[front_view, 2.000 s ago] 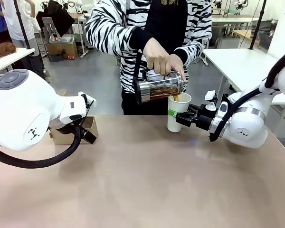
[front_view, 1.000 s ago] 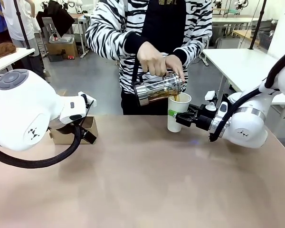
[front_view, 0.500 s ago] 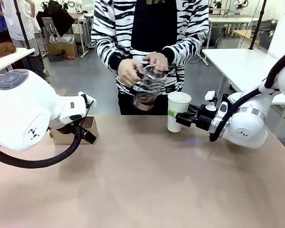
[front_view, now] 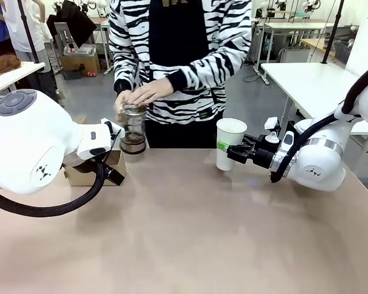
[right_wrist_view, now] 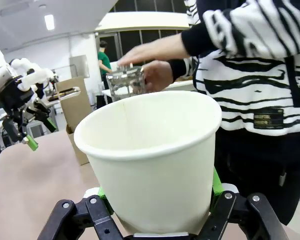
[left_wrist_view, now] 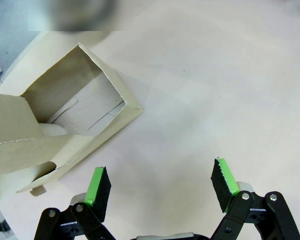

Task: Pour a drink into a cup and package it in a carrier.
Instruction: When a person places the Paper Cup Lid on the 600 ml Paper Cup , lift the 600 ml Paper Cup.

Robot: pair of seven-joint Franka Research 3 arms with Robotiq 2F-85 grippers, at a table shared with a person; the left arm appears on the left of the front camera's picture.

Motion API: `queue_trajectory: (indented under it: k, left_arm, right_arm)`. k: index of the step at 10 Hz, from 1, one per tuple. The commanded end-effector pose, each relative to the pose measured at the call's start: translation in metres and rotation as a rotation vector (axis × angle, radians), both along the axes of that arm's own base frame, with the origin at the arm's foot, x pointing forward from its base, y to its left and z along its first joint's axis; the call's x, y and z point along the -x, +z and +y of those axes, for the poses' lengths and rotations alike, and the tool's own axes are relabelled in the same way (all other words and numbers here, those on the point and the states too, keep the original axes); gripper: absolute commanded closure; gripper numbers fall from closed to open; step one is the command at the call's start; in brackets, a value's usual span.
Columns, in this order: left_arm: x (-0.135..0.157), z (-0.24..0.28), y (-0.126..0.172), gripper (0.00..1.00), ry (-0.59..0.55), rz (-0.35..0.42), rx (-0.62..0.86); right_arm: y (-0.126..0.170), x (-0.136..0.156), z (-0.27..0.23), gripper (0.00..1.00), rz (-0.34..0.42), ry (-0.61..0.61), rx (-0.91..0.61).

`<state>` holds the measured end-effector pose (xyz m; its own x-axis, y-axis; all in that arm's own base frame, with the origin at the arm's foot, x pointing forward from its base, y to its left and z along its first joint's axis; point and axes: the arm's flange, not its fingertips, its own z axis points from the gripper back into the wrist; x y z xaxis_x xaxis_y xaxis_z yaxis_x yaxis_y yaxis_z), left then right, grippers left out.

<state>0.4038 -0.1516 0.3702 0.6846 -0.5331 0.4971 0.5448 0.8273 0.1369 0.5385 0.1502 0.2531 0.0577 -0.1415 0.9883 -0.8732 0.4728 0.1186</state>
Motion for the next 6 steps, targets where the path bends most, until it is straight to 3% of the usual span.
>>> queue_trajectory:
  k: [1, 6]
  left_arm:
    - [0.0003, 0.0000, 0.0003, 0.00, -0.001, 0.000, 0.002]
    - [0.0003, 0.0000, 0.0003, 0.00, -0.001, 0.000, 0.002]
  right_arm:
    - [0.0025, -0.0006, 0.0017, 0.20, -0.006, -0.008, -0.005]
    - [0.0025, -0.0006, 0.0017, 0.20, -0.006, -0.008, -0.005]
